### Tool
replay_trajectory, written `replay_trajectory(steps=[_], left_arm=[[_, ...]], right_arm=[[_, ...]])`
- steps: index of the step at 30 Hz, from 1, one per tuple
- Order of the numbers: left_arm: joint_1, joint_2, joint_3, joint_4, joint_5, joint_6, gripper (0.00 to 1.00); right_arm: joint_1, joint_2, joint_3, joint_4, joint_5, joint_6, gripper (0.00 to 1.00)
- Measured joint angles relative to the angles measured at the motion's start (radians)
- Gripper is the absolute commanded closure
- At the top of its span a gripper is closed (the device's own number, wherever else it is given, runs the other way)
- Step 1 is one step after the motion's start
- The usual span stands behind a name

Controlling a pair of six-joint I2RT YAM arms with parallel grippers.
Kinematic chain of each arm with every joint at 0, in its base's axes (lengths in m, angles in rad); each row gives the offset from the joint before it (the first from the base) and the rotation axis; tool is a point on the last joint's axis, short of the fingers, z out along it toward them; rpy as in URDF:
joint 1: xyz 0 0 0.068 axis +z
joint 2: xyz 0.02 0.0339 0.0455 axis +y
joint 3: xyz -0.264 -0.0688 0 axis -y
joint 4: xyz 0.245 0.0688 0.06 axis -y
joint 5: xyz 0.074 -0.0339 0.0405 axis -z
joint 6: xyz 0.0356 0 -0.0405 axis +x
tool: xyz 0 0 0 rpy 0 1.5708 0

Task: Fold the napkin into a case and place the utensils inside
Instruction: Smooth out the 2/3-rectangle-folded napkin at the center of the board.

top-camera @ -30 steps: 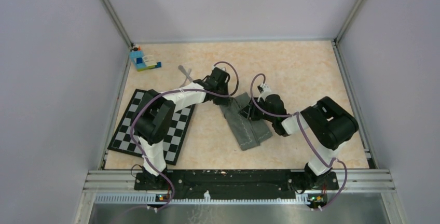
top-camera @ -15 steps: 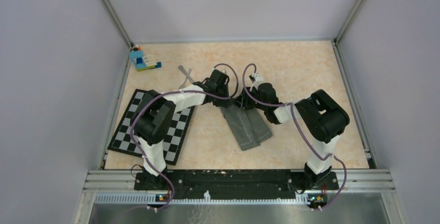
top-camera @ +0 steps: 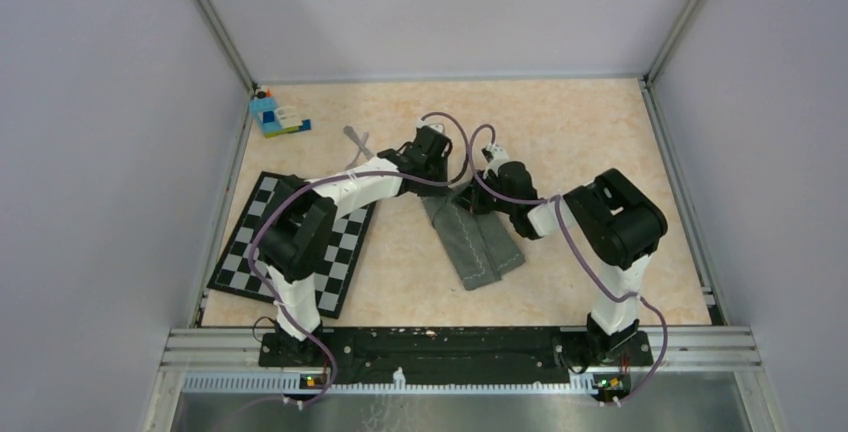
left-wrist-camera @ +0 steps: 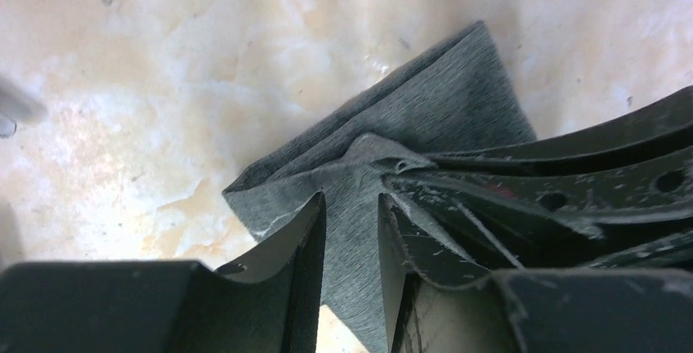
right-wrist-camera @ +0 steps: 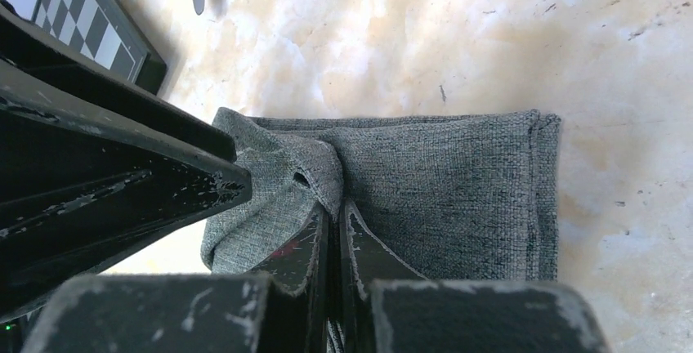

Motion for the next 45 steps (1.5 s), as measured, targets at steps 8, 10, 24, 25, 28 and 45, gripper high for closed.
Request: replay_trajectory(steps=[8,10,24,25,28,45], left_arm=[[-0.034,0.090,0.115,-0.043,-0.063,0.014,0.65],[-0.043,0.109,0.133,-0.065,-0.084,0.015,0.64],[-0.080,0.138,0.156,-0.131,-0.195,0.024,0.64],[-0.080,0.145,0.161,-0.134,-0.197,0.026,0.66],[-0.080,0.162,0.176,-0.145,-0.201,0.027,0.75],[-0.094,0.098,0.090,-0.074,-0.245,0.043,1.00]], right_arm=[[-0.008,0.002,0.000,0.012,-0.019,0.014,1.00],[-0.008,0.002,0.000,0.014,-0.021,0.015,1.00],[-0.010,0.014,0.000,0.031,-0.027,0.023,1.00],[-0.010,0.015,0.000,0.031,-0.027,0.023,1.00],[-0.010,0.015,0.000,0.034,-0.029,0.023,1.00],[-0.014,0.025,0.002,0.053,-0.066,0.050,1.00]])
